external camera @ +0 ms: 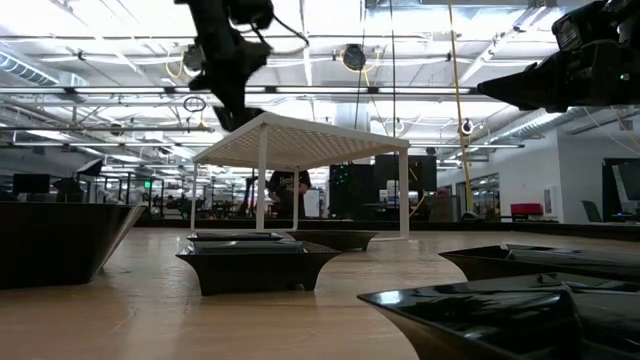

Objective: Pick & Place Mini shaped plates
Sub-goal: Put the distorted square plate on the shelf

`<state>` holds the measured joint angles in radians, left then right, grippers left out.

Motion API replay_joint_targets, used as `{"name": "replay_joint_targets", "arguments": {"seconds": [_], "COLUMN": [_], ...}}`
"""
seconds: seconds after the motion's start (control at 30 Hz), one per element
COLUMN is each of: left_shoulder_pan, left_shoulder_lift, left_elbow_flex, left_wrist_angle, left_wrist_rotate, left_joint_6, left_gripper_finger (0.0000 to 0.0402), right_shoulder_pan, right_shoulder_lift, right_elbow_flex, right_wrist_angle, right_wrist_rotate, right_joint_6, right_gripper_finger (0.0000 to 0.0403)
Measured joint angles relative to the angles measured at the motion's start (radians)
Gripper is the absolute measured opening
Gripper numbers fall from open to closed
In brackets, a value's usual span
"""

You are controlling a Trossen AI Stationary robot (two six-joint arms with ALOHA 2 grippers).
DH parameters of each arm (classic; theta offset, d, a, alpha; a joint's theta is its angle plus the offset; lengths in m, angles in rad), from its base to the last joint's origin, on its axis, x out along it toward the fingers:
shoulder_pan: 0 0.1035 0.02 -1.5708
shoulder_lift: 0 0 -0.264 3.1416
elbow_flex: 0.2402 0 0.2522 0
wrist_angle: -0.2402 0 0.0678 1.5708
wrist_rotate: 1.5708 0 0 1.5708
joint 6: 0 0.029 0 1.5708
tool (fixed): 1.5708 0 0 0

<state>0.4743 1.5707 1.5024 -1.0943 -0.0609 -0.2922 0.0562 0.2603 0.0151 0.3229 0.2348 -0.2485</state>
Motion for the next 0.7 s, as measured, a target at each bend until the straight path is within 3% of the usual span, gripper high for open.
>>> {"name": "replay_joint_targets", "arguments": {"seconds": [0.37, 0.7], "left_shoulder_pan": [0.002, 0.003], "left_shoulder_lift": [0.079, 0.079], "left_elbow_flex": [0.000, 0.000], "left_wrist_angle": [-0.007, -0.004], "left_wrist_rotate": [0.012, -0.067], "left_joint_6": [-0.024, -0.035], "left_gripper_finger": [0.0005, 0.0045], "right_shoulder_pan": [0.000, 0.000], "right_shoulder_lift": [0.000, 0.000], "right_elbow_flex": [0.000, 0.000], "right_wrist_angle": [0.000, 0.000], "right_wrist_rotate": [0.000, 0.000], "right_joint_6": [0.000, 0.000], "right_gripper_finger": [0.0073, 0.0073]}}
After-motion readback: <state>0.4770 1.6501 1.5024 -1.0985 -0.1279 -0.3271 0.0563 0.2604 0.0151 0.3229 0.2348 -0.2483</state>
